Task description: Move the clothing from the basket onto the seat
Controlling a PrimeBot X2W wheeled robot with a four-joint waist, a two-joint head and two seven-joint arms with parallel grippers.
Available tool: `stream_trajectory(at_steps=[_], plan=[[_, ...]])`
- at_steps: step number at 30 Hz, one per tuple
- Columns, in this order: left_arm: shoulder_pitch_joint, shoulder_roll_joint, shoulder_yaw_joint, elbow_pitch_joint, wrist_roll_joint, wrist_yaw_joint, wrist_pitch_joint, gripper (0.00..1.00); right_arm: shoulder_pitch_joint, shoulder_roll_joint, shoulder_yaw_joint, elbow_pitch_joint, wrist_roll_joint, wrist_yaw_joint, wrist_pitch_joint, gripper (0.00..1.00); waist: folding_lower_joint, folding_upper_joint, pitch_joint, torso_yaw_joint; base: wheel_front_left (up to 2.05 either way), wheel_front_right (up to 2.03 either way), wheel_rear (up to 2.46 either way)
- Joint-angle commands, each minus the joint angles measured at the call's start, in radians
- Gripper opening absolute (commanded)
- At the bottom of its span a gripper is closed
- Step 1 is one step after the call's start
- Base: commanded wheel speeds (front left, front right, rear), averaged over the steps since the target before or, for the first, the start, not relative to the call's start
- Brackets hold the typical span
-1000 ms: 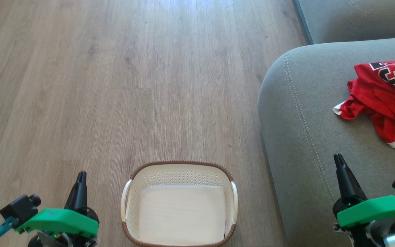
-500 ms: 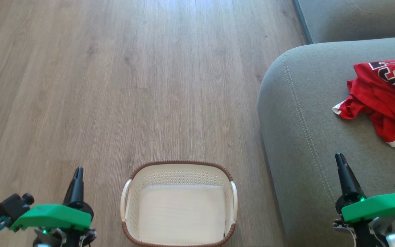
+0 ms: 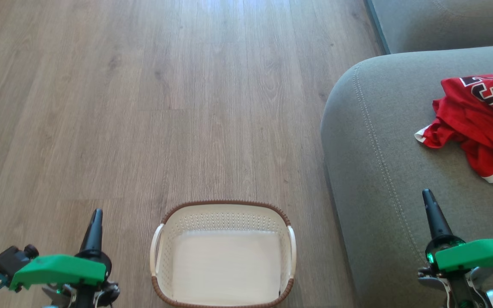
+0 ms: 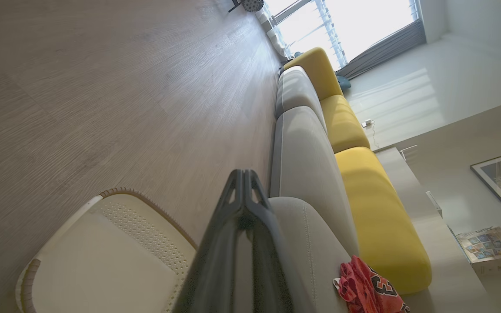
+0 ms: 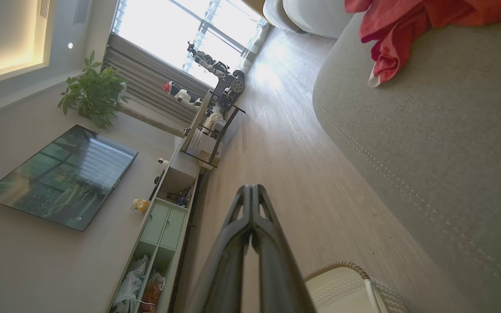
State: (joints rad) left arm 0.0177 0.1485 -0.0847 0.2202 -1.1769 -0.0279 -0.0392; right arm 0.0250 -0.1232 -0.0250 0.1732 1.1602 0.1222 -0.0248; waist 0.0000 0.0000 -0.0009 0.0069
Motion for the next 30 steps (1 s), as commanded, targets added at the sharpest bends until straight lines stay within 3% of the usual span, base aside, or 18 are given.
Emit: stream_trajectory(at_steps=[1, 30], plan=[[-0.070, -0.001, 0.039, -0.026, -0.030, -0.013, 0.010, 0.00, -0.061, 0.002, 0.002, -0.024, 0.034, 0.005, 0.010, 0.00, 0.0000, 0.0000, 0.000, 0.000, 0.00, 0.00, 0.00], [-0.103, -0.055, 0.130, 0.005, -0.278, -0.067, 0.092, 0.00, -0.103, 0.036, -0.041, 0.033, 0.295, 0.007, 0.078, 0.00, 0.0000, 0.0000, 0.003, -0.004, 0.00, 0.00, 0.00]])
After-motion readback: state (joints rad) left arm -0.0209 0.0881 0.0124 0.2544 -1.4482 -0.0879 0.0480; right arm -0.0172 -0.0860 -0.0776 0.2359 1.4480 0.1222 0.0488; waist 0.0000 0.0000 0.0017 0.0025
